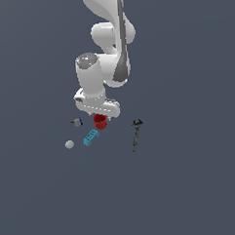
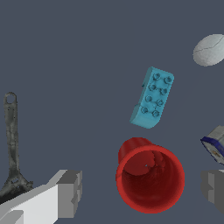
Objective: Pick up a designated object from a clutter of objects.
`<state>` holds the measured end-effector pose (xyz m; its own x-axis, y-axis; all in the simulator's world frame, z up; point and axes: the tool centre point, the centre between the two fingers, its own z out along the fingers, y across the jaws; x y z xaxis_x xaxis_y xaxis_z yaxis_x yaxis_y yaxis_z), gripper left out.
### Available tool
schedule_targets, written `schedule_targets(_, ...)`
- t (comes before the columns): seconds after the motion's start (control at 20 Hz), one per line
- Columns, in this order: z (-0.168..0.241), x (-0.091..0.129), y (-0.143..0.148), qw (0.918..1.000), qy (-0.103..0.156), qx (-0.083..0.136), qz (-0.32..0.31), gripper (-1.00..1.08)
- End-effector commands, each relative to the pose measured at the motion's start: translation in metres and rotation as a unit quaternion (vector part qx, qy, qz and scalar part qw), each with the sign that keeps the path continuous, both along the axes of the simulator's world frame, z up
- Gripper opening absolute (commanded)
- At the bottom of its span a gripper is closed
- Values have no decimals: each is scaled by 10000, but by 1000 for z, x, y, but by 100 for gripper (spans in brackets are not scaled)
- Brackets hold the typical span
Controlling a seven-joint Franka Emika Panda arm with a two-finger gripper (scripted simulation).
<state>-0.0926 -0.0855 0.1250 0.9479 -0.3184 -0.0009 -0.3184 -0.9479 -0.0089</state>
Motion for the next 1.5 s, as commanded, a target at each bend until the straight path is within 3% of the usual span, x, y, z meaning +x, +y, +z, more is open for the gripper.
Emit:
schedule_targets(0.0, -11, -12, -5, 9999, 0, -17, -115, 100)
schedule_targets(0.4, -27, -31, -11, 9996, 11, -42, -296, 100)
schedule_targets(0.8, -33, -32, -11, 9996, 15, -43, -295, 100)
schedule_targets(1.45, -76, -33, -12, 9995, 13, -45, -306, 100)
